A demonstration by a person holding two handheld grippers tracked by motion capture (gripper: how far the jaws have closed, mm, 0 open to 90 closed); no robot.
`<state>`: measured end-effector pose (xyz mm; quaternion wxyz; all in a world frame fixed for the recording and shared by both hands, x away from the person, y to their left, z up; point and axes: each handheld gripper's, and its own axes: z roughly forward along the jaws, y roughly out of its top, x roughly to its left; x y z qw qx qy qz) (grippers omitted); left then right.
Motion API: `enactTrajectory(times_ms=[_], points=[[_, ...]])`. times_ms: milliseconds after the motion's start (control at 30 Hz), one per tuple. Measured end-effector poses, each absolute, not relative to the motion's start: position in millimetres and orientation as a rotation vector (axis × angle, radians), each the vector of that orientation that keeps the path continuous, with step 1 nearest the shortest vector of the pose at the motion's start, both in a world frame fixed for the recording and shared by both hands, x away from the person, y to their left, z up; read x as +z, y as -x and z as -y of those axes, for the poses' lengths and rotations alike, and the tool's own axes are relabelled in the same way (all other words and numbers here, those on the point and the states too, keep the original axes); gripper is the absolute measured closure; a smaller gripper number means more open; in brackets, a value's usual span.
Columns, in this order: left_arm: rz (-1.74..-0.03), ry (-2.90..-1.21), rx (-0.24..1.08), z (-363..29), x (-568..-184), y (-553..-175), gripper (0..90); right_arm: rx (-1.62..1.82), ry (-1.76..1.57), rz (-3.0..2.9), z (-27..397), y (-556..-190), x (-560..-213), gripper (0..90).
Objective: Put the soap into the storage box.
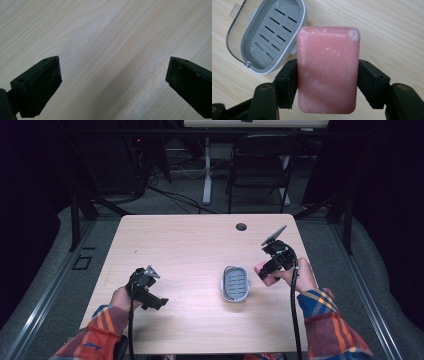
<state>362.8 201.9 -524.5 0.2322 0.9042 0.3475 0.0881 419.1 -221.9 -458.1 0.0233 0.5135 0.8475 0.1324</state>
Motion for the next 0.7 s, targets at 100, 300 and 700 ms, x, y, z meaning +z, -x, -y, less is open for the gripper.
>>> enactTrajectory(times_ms=[100, 300, 700], points=[[-0.955, -2.484, 0.25, -201, -525, -362, 0.1, 0.396, -1.574, -2.632, 219, -419, -456, 37.2], [-0.954, -2.491, 0.252, -202, -525, -362, 0.2, 0.377, -1.536, -2.657, 208, -421, -449, 37.2], [-0.948, -2.494, 0.251, -201, -524, -362, 0.2, 0.366, -1.488, -2.685, 189, -424, -446, 37.2]])
